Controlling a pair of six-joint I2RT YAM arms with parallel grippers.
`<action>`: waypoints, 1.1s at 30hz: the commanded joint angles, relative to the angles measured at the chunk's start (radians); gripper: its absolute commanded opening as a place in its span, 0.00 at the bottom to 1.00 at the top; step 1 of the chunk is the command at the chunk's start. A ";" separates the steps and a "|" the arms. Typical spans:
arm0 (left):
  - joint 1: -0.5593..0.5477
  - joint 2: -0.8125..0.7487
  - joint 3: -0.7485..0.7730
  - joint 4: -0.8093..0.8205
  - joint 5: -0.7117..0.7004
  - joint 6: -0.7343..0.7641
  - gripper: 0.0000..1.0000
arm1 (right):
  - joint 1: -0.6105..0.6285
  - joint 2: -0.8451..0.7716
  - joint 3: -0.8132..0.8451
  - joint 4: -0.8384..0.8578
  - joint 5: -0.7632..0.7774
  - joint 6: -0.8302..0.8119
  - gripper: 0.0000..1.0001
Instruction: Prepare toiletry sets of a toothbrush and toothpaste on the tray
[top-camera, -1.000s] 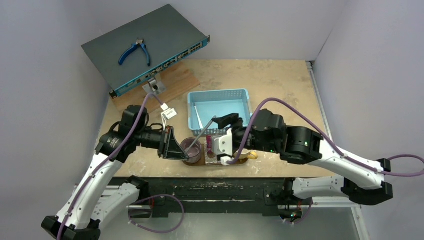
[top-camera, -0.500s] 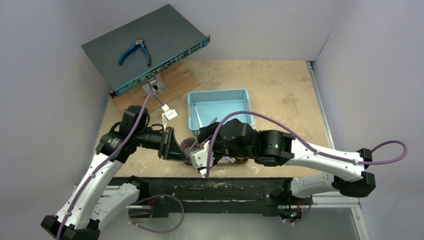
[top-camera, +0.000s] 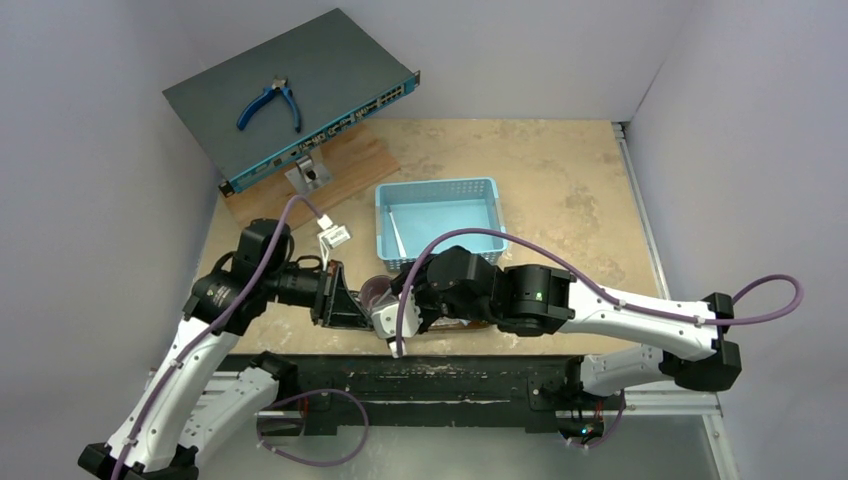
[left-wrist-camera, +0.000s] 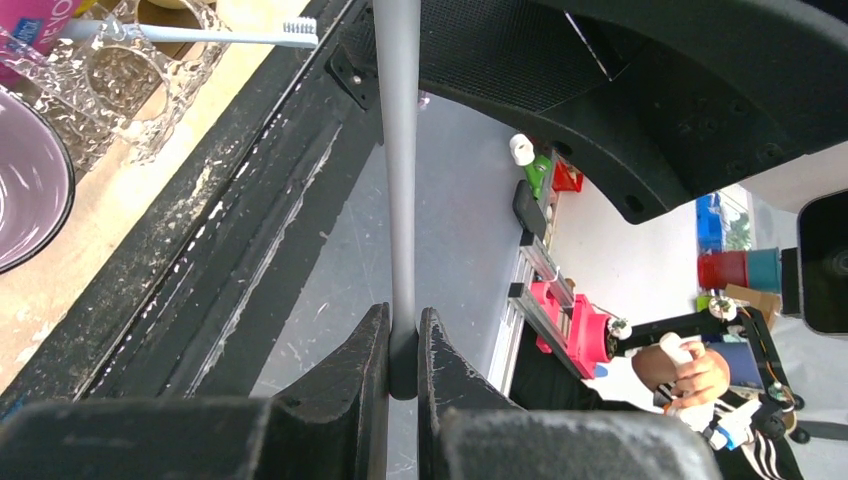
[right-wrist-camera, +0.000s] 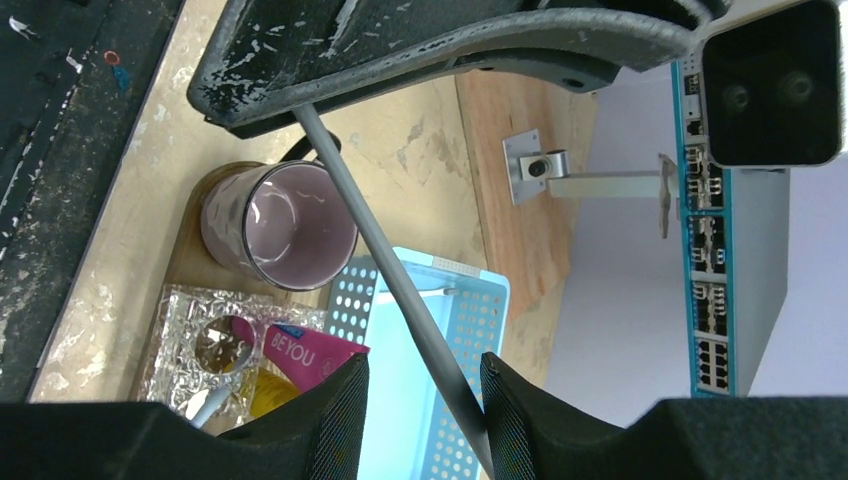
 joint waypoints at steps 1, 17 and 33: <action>-0.006 -0.030 0.056 -0.007 -0.048 0.024 0.00 | 0.018 -0.032 -0.026 -0.011 0.036 0.052 0.46; -0.006 -0.084 0.060 0.101 -0.110 -0.076 0.00 | 0.073 -0.076 -0.101 0.021 0.059 0.173 0.47; -0.006 -0.142 0.085 0.222 -0.174 -0.188 0.00 | 0.107 -0.116 -0.137 0.062 0.075 0.337 0.48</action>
